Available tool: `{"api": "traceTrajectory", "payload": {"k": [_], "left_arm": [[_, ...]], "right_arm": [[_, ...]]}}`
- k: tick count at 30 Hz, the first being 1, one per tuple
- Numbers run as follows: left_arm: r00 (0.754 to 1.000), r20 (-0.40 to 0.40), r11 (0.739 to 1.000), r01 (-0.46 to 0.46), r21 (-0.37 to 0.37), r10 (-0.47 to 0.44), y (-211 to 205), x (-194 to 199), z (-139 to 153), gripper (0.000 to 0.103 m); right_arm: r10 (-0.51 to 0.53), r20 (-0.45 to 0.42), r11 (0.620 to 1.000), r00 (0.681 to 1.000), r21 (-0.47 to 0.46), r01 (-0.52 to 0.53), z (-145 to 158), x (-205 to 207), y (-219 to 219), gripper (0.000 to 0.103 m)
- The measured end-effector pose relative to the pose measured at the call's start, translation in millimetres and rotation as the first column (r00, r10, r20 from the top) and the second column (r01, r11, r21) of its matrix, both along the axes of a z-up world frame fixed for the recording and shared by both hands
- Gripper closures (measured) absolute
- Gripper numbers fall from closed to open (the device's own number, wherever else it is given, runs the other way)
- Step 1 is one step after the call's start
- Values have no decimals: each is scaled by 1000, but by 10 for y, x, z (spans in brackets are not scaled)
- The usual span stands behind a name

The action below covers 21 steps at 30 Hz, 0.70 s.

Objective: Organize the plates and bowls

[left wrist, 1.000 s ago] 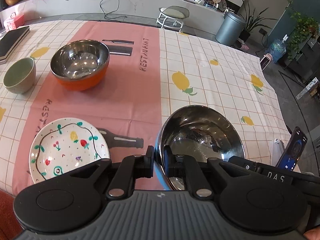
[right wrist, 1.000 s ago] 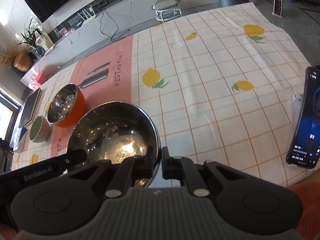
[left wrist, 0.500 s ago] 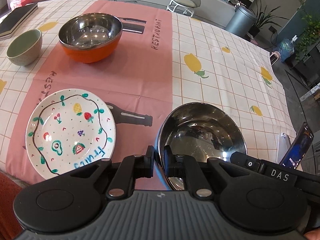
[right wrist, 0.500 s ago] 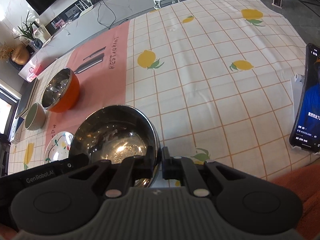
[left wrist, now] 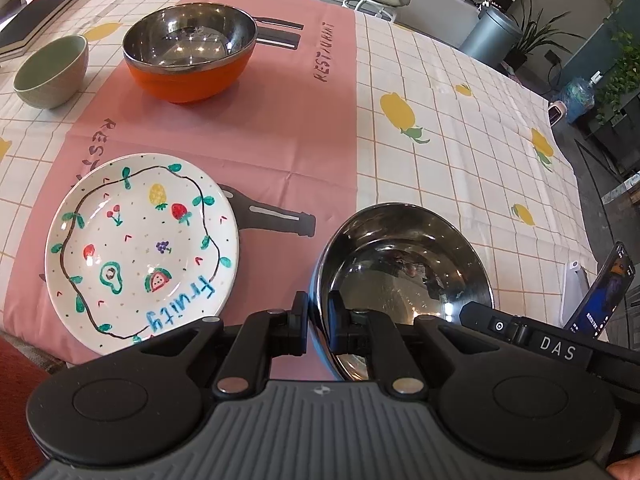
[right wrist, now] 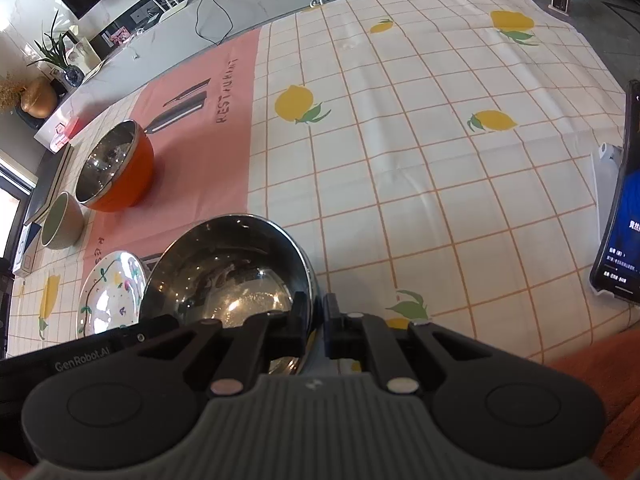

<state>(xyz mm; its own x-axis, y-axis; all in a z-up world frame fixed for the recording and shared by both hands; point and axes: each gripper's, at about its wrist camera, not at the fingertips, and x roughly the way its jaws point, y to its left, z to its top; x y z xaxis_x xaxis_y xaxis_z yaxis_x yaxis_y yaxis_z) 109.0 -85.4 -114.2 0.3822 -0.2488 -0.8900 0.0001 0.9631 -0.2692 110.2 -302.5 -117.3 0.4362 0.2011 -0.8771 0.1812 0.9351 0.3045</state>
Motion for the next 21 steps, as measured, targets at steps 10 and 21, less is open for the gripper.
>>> {"api": "traceTrajectory", "payload": {"k": [10,21], "left_arm": [[1000,-4,1000,-5,-12,5,21,-3,-13,89],[995,89,999,-40,-24,41,119,-49,188,60]], "right_arm": [[11,3,1000,1000,-3,-11,-8,12,19,96],[16,38,998,999,-58,-14,111,-13,44,67]]}}
